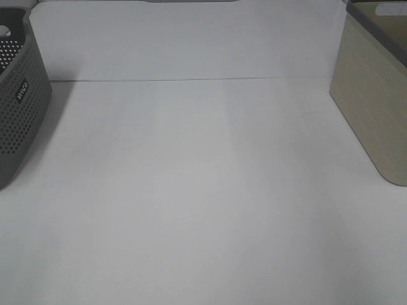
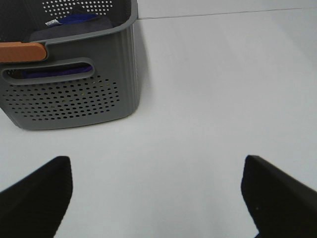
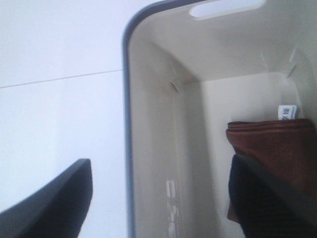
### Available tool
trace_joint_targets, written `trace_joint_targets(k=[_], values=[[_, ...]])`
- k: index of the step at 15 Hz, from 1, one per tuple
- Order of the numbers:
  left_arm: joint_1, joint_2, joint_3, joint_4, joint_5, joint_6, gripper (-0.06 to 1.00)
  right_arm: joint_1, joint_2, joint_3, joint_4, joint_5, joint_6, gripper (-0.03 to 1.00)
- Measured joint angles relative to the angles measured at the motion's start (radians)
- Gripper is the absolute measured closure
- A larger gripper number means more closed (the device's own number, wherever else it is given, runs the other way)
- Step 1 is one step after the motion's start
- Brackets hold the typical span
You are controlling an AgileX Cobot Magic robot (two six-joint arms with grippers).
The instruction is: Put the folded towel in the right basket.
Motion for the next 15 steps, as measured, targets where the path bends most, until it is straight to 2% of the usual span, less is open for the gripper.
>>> trace_joint_targets(k=[1,3,4,6,9,15], values=[[0.0,0.0,0.0,0.0,0.0,0.0,0.07,0.0,0.0,0.0,0.0,0.0,0.0,0.25],[0.0,0.0,0.0,0.0,0.0,0.0,0.07,0.106,-0.053,0.0,-0.067,0.0,0.039,0.25],[0.0,0.0,0.0,0.0,0.0,0.0,0.07,0.201,-0.107,0.004,-0.133,0.0,0.058,0.25],[0.0,0.0,0.0,0.0,0.0,0.0,0.07,0.262,-0.169,0.056,-0.188,0.0,0.081,0.25],[0.0,0.0,0.0,0.0,0.0,0.0,0.07,0.268,-0.308,0.23,-0.238,0.0,0.109,0.25],[0.0,0.0,0.0,0.0,0.0,0.0,0.07,0.268,-0.597,0.622,-0.249,0.0,0.109,0.25]])
